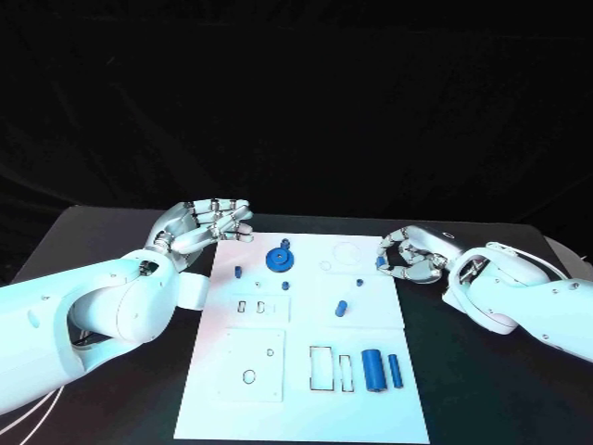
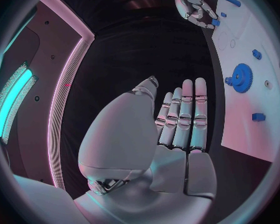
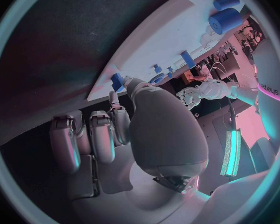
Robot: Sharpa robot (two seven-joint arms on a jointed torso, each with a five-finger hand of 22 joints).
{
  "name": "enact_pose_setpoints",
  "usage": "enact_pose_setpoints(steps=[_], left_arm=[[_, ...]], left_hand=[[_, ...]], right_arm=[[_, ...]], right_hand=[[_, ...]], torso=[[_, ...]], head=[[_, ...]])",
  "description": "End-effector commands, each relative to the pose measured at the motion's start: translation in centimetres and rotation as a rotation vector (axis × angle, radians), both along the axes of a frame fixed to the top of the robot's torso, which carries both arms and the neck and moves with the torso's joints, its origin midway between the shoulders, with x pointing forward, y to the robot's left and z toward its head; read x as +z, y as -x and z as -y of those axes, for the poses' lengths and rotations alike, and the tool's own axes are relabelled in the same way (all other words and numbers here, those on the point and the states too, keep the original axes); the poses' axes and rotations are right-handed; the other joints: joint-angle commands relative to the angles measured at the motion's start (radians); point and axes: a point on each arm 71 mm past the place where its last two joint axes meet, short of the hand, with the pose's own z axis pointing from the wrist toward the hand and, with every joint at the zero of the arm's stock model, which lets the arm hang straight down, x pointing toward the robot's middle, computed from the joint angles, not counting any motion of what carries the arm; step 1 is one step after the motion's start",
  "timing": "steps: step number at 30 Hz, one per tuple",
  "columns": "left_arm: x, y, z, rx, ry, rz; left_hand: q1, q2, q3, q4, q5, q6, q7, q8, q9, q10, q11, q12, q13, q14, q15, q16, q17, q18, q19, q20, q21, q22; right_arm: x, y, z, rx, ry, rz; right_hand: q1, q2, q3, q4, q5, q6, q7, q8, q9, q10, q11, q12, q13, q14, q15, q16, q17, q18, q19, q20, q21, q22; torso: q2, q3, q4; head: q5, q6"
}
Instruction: Assemble the parts on the task board
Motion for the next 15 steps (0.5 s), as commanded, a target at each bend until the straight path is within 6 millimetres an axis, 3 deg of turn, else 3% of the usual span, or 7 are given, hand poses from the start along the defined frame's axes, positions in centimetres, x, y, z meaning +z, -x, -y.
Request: enact_pose_setpoints(steps=[1,15], left_arm=[[0.15,0.05,0.20,-0.021,0.005,0.008],[0.13,0.05,0.19,-0.024,0.004,0.005]], left_hand=[[0.009,0.000,0.007,0.002,-0.004,-0.007,0.011,-0.004,-0.001,-0.009,0.000,-0.006,0.000,-0.005,0.002,0.004,0.001,0.008,-0.007,0.002,0.004,0.001],[0.010,0.001,0.008,0.002,-0.003,-0.007,0.011,-0.004,-0.001,-0.009,0.000,-0.007,0.000,-0.007,0.002,0.004,0.002,0.008,-0.010,0.003,0.005,0.002]], right_arm=[[-0.19,-0.03,-0.14,0.006,0.019,-0.010],[-0.38,-0.30,-0.45,0.008,0.033,-0.019]], right_hand=[[0.016,0.000,0.008,-0.004,0.002,0.011,-0.001,-0.005,-0.001,0.007,-0.005,0.004,0.086,0.099,-0.004,0.005,0.249,-0.007,0.105,-0.001,0.005,0.263],[0.029,0.009,0.031,-0.016,0.003,0.035,-0.005,-0.002,0.000,0.010,-0.009,0.007,0.089,0.099,-0.006,0.005,0.249,-0.007,0.105,-0.003,0.005,0.263]], torso=[[0.000,0.0000,0.0001],[-0.001,0.0006,0.0001]], head=[[-0.001,-0.002],[0.002,-0.005]])
